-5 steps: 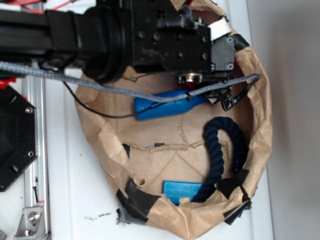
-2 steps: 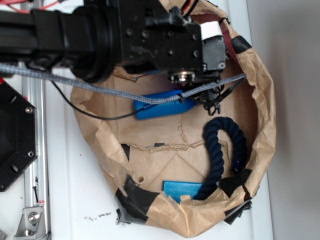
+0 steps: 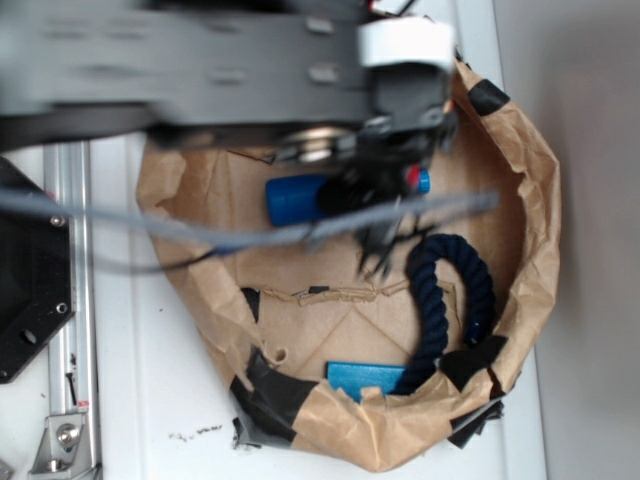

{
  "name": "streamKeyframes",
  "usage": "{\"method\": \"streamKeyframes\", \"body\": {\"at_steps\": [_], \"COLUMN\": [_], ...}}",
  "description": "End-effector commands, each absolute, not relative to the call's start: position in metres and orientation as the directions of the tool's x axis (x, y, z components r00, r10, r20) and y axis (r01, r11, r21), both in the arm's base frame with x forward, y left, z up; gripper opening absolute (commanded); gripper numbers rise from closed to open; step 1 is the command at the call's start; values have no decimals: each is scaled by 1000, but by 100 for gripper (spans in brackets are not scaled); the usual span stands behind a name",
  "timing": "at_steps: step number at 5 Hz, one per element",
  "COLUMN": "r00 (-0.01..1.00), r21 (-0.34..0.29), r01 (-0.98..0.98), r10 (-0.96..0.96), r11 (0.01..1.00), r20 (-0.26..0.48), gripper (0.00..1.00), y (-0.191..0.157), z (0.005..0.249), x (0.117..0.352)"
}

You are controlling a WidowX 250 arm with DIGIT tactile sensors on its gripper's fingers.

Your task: Grab the red paper.

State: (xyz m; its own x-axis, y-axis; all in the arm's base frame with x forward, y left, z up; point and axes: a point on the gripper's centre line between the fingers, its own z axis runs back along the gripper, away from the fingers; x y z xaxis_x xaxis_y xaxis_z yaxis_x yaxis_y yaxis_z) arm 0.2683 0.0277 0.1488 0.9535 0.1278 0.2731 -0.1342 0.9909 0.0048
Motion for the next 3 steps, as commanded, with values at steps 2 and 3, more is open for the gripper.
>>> {"method": "streamKeyframes", "body": {"at_steps": [2, 3], "r00": [978, 987], "r21": [-46, -36], "r01": [104, 83], "r10": [-93, -78], "r11": [994, 996], "r20": [185, 138], "gripper": [0, 0], "y": [7, 10], "z": [182, 176], "x": [260, 262]}}
